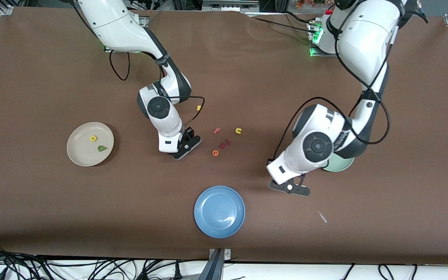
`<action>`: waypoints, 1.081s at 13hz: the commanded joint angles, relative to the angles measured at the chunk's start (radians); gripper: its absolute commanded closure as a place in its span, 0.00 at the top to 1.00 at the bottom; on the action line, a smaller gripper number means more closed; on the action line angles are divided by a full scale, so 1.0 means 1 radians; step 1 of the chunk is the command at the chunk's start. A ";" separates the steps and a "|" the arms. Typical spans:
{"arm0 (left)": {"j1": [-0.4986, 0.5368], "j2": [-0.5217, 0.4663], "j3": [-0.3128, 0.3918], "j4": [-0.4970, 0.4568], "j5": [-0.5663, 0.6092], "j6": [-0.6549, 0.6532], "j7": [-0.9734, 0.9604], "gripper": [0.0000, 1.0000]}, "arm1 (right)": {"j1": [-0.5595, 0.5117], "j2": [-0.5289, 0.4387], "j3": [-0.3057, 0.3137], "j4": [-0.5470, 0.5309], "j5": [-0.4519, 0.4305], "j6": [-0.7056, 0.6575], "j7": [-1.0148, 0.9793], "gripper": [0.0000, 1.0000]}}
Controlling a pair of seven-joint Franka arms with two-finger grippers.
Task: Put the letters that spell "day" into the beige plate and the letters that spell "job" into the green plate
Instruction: 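Carry teal l to the green plate while the right gripper lifts teal k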
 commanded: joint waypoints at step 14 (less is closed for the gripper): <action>0.132 -0.135 -0.008 -0.201 -0.007 -0.048 0.225 0.00 | -0.002 0.030 0.000 0.033 0.010 -0.004 -0.017 0.16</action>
